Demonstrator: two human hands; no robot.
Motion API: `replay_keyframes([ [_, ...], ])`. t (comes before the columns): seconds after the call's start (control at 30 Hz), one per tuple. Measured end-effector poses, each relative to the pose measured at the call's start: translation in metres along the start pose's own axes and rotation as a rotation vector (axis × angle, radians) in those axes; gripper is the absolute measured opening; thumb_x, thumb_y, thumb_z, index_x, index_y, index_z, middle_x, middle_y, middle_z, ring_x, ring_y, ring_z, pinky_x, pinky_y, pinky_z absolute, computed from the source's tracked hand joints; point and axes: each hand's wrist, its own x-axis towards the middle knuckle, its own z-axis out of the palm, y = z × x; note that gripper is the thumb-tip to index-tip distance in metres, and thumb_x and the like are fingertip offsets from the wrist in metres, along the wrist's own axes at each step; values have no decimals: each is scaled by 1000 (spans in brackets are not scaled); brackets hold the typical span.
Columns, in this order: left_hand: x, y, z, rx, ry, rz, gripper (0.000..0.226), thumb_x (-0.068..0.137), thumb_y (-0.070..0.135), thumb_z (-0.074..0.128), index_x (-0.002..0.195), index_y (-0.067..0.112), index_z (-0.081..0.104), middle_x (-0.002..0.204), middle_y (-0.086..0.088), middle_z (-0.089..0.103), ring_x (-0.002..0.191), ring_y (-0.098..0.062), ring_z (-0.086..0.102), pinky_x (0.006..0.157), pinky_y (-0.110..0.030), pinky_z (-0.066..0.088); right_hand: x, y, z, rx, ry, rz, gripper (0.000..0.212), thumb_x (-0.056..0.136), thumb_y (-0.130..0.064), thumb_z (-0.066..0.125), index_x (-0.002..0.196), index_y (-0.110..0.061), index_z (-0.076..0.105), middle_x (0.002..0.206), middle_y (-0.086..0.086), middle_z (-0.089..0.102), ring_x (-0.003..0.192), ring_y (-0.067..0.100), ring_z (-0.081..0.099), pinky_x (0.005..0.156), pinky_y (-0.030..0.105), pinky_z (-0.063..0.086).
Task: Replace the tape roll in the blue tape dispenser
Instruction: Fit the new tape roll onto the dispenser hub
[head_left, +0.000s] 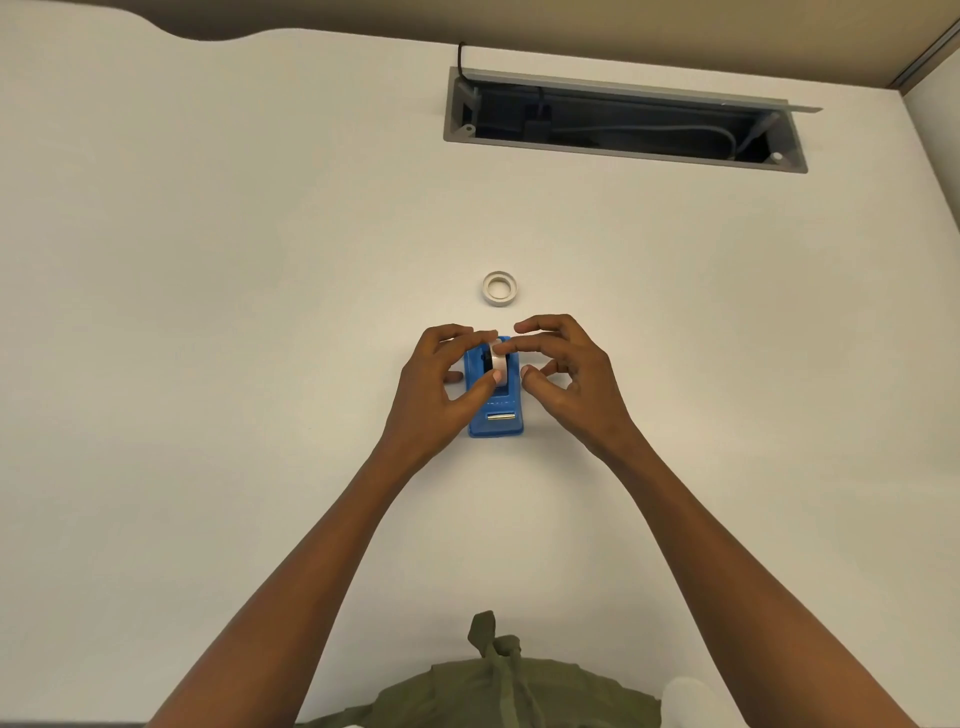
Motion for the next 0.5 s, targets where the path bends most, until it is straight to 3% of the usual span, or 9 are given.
replay_keyframes([
  [0.17,-2,1,1,-20,17,0,49,84,23,66,130,21,50,128,-5,50,113,-14,52,87,-23,50,1,0,1,-8,-18,10,33,82,0,62,110,-17,68,119,5,56,110,14,54,75,23,51],
  [0.27,-2,2,1,-45,30,15,46,79,30,66,123,26,50,128,-2,51,112,-12,53,85,-20,50,2,1,1,-14,-36,17,33,82,-1,62,112,-15,66,120,6,55,110,17,55,75,23,51],
  [0.37,-2,2,0,-52,45,19,39,80,25,69,114,30,50,124,-2,53,112,-15,54,87,-26,51,3,0,1,2,-34,12,34,83,-2,62,111,-22,65,117,1,54,108,15,55,74,23,50],
  [0.5,-2,-2,0,-12,37,19,27,83,21,67,110,20,62,123,-6,52,115,-16,52,89,-30,51,3,-2,2,24,-34,12,39,83,-3,61,108,-33,60,114,-5,52,105,12,55,70,22,50],
])
